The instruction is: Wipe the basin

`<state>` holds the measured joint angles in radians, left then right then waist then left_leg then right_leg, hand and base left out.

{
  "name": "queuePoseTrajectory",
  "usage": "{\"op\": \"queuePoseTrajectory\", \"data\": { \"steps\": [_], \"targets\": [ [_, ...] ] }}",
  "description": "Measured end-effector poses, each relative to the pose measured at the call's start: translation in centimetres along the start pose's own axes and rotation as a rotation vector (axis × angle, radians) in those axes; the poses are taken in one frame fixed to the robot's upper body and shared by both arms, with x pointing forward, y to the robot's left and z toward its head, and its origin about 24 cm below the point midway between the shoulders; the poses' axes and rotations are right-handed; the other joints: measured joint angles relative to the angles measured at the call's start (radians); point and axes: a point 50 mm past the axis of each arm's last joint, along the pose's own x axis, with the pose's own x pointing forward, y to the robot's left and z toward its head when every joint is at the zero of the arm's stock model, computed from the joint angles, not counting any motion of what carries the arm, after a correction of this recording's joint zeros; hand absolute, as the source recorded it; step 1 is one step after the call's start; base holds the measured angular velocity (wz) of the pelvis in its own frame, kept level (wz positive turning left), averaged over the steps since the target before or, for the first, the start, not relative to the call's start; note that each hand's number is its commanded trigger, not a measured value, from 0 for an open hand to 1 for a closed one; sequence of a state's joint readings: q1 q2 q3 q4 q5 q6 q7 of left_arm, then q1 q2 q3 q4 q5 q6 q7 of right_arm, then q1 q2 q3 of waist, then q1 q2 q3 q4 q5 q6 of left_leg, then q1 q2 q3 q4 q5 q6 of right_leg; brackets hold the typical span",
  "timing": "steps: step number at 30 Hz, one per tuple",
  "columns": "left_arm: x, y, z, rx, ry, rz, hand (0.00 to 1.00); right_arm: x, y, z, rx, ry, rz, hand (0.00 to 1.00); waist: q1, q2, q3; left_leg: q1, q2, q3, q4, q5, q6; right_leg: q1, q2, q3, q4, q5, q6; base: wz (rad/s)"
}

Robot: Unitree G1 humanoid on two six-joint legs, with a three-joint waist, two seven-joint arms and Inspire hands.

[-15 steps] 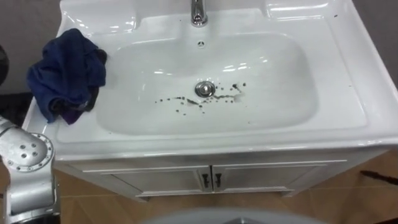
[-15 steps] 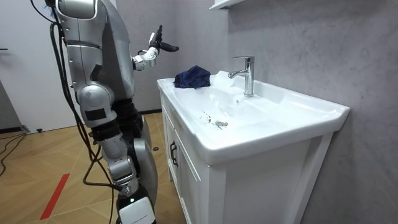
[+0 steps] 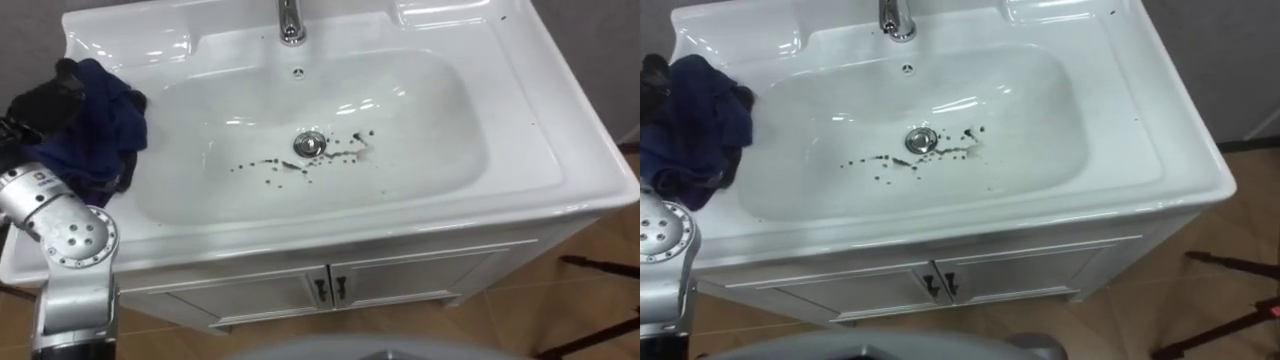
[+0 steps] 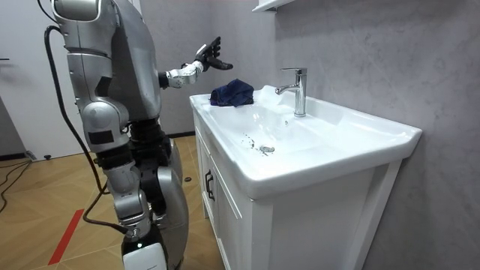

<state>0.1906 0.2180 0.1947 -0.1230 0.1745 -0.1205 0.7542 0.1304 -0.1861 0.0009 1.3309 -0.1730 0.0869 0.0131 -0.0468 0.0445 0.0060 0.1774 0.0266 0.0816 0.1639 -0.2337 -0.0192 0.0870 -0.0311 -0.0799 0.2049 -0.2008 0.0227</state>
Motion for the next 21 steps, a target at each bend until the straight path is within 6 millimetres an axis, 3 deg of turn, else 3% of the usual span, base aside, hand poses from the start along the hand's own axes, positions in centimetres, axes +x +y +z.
{"op": "queuePoseTrajectory", "data": {
  "steps": [6,21],
  "targets": [
    [-1.2,-1.1,-1.8,0.122,0.019,-0.076,0.00,0.0,0.0,0.3,-0.016,-0.011,-0.015,0.00,0.000,0.001,0.0006,0.001,0.001,0.007,-0.001,0.000,0.000,-0.002,0.003,0.010,-0.002,0.002,0.000,-0.05],
    [-1.9,-1.3,-3.5,0.186,0.076,-0.113,0.00,0.0,-0.1,0.6,-0.062,-0.002,-0.013,0.00,-0.002,0.021,-0.0013,0.012,0.004,0.025,-0.004,0.000,0.000,0.000,0.007,0.023,0.000,0.007,-0.001,-0.02]
  ]
}}
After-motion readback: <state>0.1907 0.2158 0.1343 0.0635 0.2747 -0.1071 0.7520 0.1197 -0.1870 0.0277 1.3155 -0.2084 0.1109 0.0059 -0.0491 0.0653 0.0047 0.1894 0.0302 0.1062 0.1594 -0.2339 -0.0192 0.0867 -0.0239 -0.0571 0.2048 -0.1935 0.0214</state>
